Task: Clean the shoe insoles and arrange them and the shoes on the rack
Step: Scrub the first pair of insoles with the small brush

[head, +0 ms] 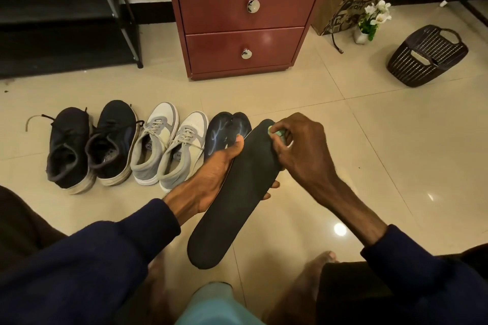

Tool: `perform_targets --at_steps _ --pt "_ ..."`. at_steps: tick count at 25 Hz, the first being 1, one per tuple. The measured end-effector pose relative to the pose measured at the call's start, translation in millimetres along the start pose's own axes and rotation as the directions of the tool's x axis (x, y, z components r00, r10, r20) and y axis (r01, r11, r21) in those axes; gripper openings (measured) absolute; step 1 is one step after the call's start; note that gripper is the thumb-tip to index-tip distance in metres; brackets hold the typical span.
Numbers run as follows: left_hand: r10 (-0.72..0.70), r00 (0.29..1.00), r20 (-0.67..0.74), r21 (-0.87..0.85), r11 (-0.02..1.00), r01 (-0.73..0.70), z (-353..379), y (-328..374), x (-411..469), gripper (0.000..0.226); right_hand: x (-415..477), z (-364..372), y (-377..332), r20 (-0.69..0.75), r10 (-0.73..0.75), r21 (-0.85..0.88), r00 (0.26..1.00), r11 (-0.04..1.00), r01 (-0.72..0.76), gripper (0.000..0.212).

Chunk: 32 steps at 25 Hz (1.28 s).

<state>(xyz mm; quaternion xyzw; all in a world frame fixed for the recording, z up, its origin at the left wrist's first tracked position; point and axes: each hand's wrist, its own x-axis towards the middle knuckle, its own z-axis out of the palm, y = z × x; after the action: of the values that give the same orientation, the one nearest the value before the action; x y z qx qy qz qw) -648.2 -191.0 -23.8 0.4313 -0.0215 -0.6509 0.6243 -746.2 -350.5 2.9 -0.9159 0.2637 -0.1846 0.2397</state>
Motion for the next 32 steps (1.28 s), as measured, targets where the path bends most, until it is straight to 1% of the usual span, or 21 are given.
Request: perform_targets --at_steps 1,2,3,4,6,7,9,11,13,14,17,19,21,23,24,25,27,29,30,31,32 --pt "0.006 1.000 -0.010 -0.004 1.000 -0.006 -2.0 -0.9 0.8 0.064 -9.6 5.6 -12.7 0.103 -0.052 0.062 0.993 0.997 0.046 0.012" --pt "0.011 1.000 -0.022 -0.010 1.000 -0.012 -4.8 -1.8 1.6 0.063 -19.2 8.5 -24.9 0.229 -0.117 0.125 0.966 0.988 0.090 0.012" --pt "0.011 1.000 -0.026 -0.017 1.000 -0.012 -7.2 -2.9 2.5 0.063 -23.2 9.0 -29.7 0.306 -0.168 0.167 0.937 0.978 0.121 0.012" --pt "0.005 1.000 -0.025 -0.018 1.000 -0.005 -7.7 -2.5 2.7 0.063 -19.3 5.9 -28.4 0.299 -0.179 0.169 0.937 0.977 0.133 0.011" --pt "-0.010 1.000 -0.009 -0.009 1.000 0.010 -6.3 -1.0 2.9 0.064 0.7 -0.3 -8.2 0.102 -0.074 0.084 0.992 0.994 0.066 0.011" --pt "-0.019 1.000 -0.002 0.003 1.000 0.019 -4.1 -0.5 1.8 0.065 8.7 -4.8 1.6 0.012 -0.016 0.024 1.000 1.000 0.015 0.012" --pt "-0.034 0.999 -0.005 0.021 0.999 0.034 0.5 -0.1 0.0 0.065 8.3 -4.3 5.6 -0.047 0.042 -0.035 0.998 0.998 -0.043 0.013" --pt "-0.026 0.999 -0.026 0.005 1.000 0.026 -2.1 -2.0 1.8 0.062 -7.0 6.6 -12.3 0.087 -0.052 0.027 0.995 0.998 0.050 0.012" --pt "-0.005 0.999 -0.035 -0.002 1.000 0.005 -6.7 -2.9 1.9 0.059 -17.7 8.9 -25.9 0.274 -0.157 0.157 0.949 0.981 0.117 0.011" --pt "-0.006 0.999 -0.032 -0.005 1.000 0.006 -6.7 -2.3 1.3 0.059 -14.1 5.2 -23.0 0.286 -0.159 0.172 0.945 0.979 0.112 0.010" --pt "-0.024 1.000 -0.015 0.022 0.999 0.024 -2.2 0.6 -1.1 0.064 9.1 -5.7 6.5 0.028 -0.016 0.062 0.999 0.998 0.014 0.011" --pt "-0.034 0.999 -0.027 0.038 0.999 0.035 1.5 1.8 -2.3 0.065 8.6 -5.1 11.0 -0.036 0.046 0.010 0.998 0.999 -0.045 0.011" --pt "-0.025 0.999 -0.048 0.030 0.999 0.026 0.5 1.2 -2.7 0.063 -5.3 7.1 -6.2 0.052 -0.021 0.034 0.998 0.999 0.020 0.011" --pt "0.001 0.998 -0.063 0.026 1.000 0.001 -4.2 -0.2 -1.2 0.060 -20.5 13.7 -26.1 0.266 -0.136 0.151 0.954 0.984 0.098 0.013" --pt "0.005 0.998 -0.063 0.029 1.000 -0.003 -4.8 0.1 -1.3 0.060 -21.7 12.1 -28.9 0.339 -0.165 0.203 0.926 0.974 0.099 0.014" --pt "0.003 0.999 -0.051 0.031 1.000 -0.001 -3.8 0.3 -1.9 0.061 -17.6 8.5 -25.9 0.334 -0.164 0.216 0.928 0.972 0.094 0.013" --pt "-0.016 1.000 -0.023 0.023 1.000 0.016 -0.2 2.3 -2.6 0.064 -1.5 0.9 -10.6 0.149 -0.066 0.148 0.987 0.988 0.043 0.011" --pt "-0.027 0.999 -0.035 0.029 0.999 0.029 2.8 3.9 -2.1 0.066 5.2 -1.4 -1.5 -0.023 0.010 0.054 1.000 0.998 -0.008 0.010" --pt "-0.029 0.998 -0.050 0.041 0.999 0.031 3.6 4.4 -2.5 0.065 1.6 1.6 -5.5 -0.033 0.003 0.044 0.999 0.999 -0.001 0.011" --pt "-0.026 0.997 -0.067 0.044 0.999 0.029 3.7 5.3 -3.5 0.063 -6.1 6.5 -14.5 0.030 -0.046 0.064 0.999 0.997 0.044 0.011" --pt "-0.007 0.995 -0.096 0.053 0.999 0.012 1.6 4.3 -3.7 0.060 -16.5 11.1 -26.0 0.152 -0.114 0.111 0.982 0.989 0.098 0.012"
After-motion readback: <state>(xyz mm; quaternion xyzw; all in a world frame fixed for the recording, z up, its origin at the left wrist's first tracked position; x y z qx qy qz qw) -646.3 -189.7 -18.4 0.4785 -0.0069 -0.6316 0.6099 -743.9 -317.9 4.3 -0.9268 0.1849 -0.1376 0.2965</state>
